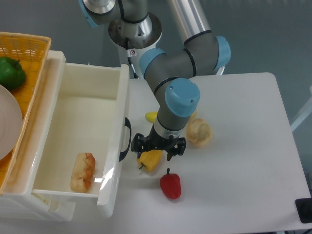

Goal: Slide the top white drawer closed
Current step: 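Lower the gripper beside the drawer's black handle, then push the drawer front with the gripper into the drawer unit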

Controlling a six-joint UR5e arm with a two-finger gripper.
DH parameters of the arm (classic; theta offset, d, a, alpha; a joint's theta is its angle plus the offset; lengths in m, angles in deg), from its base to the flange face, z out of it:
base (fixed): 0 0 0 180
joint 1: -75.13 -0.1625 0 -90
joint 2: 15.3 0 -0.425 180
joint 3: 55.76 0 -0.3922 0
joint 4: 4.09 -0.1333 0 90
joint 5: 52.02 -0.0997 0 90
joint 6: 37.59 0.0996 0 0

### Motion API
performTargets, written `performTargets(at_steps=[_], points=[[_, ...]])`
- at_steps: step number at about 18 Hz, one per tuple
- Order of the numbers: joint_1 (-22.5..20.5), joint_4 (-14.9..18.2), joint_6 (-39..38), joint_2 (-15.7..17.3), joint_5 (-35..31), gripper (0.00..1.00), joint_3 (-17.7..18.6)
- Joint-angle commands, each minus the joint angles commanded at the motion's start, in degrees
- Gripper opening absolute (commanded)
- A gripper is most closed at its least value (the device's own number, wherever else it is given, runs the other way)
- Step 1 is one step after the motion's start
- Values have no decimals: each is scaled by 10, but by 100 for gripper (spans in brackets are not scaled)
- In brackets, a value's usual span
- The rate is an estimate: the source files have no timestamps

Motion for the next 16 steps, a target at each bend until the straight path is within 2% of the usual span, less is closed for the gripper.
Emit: performTargets(at_steps=[16], points=[[15,2,-1,6,8,100,0]])
